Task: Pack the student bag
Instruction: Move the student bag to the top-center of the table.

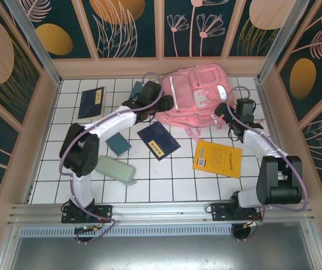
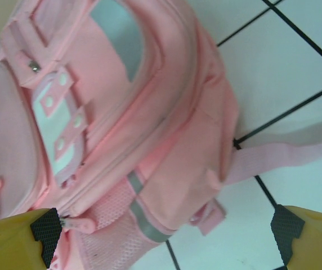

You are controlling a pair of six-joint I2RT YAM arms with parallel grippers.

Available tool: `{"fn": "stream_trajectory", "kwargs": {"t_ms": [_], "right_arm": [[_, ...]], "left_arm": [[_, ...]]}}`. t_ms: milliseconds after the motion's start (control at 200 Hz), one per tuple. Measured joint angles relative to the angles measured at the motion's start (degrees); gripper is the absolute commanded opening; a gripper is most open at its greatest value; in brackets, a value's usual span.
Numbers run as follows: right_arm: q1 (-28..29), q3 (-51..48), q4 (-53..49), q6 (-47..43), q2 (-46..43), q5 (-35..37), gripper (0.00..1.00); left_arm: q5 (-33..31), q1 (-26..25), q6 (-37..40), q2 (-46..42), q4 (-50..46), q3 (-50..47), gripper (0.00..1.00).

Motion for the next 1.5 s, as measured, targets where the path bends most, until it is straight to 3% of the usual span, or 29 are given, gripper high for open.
{"fn": "stream_trajectory", "kwargs": {"t_ms": [220,350,570,906,1071,1316,1501], "right_arm": [[-1.4,-0.1,0.1,0.0,1.4,-0.9,0.99],[-2.3,-0.1,0.2,0.0,1.8,-1.3,0.99],[-2.3,-0.1,0.5,0.2,2.3,-2.4,0.99],[-2.3,-0.1,1.4,0.2,3.3,-3.7,0.99],[-2.3,-0.5,1.8,0.1,3.8,-5.7,0.99],[-1.2,-1.6,3.1,-0.7,4.9,-11.0,0.88],[3.6,-1.8,3.3,0.0,5.8,-13.9,0.79]], "left_arm": [[0.1,-2.9,1.9,12.6,-3.1,11.6,0.52],[-2.4,-3.2,1.2,16.3,-5.9,12.4,0.42],[-9.8,-2.9,-0.5,17.0,-7.9,9.4,0.34],[-17.4,2.7,-3.2,9.4,-7.2,-3.3,0.35],[-19.7,4.3,-2.2,7.6,-9.1,-4.9,0.52],[-12.6,3.8,0.6,3.8,-9.7,-4.9,0.56],[-6.6,1.4,0.8,2.3,-8.9,-4.3,0.5]]}}
